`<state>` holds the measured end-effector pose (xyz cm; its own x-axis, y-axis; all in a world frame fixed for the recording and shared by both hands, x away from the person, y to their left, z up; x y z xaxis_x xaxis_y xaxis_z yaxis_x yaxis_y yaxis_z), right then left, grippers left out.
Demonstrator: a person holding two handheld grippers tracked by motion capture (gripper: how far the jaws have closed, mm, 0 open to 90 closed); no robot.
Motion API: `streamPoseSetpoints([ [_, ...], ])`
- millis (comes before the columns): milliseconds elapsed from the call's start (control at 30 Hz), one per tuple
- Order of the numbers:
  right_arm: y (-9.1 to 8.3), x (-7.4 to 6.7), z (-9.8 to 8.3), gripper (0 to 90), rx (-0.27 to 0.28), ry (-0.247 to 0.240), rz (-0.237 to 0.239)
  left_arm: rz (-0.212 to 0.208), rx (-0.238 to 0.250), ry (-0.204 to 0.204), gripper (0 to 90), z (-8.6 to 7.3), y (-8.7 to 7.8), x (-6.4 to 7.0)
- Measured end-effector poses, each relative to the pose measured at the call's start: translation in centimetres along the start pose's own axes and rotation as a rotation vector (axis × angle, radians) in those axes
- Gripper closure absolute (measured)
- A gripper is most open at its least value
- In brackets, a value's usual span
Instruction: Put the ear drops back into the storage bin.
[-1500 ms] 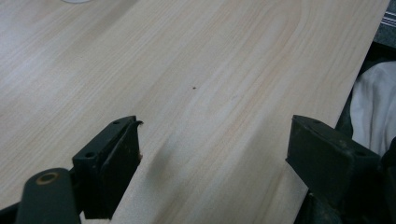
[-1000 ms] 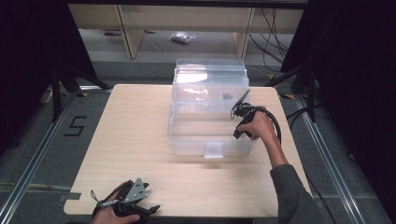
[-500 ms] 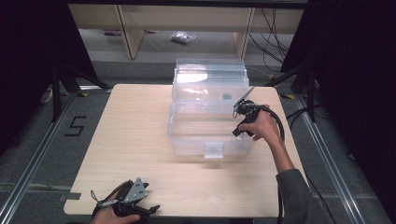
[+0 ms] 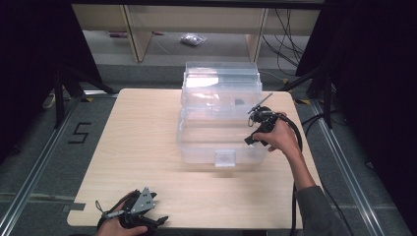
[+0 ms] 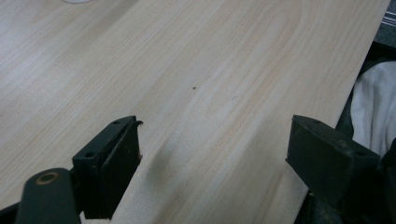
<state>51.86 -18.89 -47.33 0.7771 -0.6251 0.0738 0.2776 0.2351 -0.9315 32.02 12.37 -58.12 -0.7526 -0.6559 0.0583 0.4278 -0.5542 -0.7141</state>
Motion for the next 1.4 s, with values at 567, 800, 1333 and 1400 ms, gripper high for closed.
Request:
streamPoseSetpoints([
  [567,-2.0,-1.7,-0.9,24.0,0.077,-0.009,0.0,-0.008,-0.011,0.001,16.8,0.0,0.0,0.0],
  [800,-2.3,-2.1,-1.3,23.8,0.105,-0.013,-0.001,0.0,-0.006,0.015,16.8,0.0,0.0,-0.2],
  [1333,-3.7,-3.5,-2.6,23.3,0.177,-0.026,-0.009,-0.003,-0.006,0.018,16.8,0.0,0.0,-0.2],
  [1400,-3.7,-3.9,-2.8,23.3,0.184,-0.013,-0.007,0.001,-0.003,-0.004,16.8,0.0,0.0,0.0],
])
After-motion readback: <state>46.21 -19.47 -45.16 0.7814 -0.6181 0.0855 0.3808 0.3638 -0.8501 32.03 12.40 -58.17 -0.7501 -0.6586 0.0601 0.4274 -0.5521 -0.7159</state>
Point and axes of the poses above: each handheld gripper's, and its own axes: y roughly forward along the jaws, z roughly out of its top, x roughly to its right, the point moved 10 cm from there along y, roughly forward along the jaws, and after that the axes turned 11 degrees about -y, right-handed, at the moved point
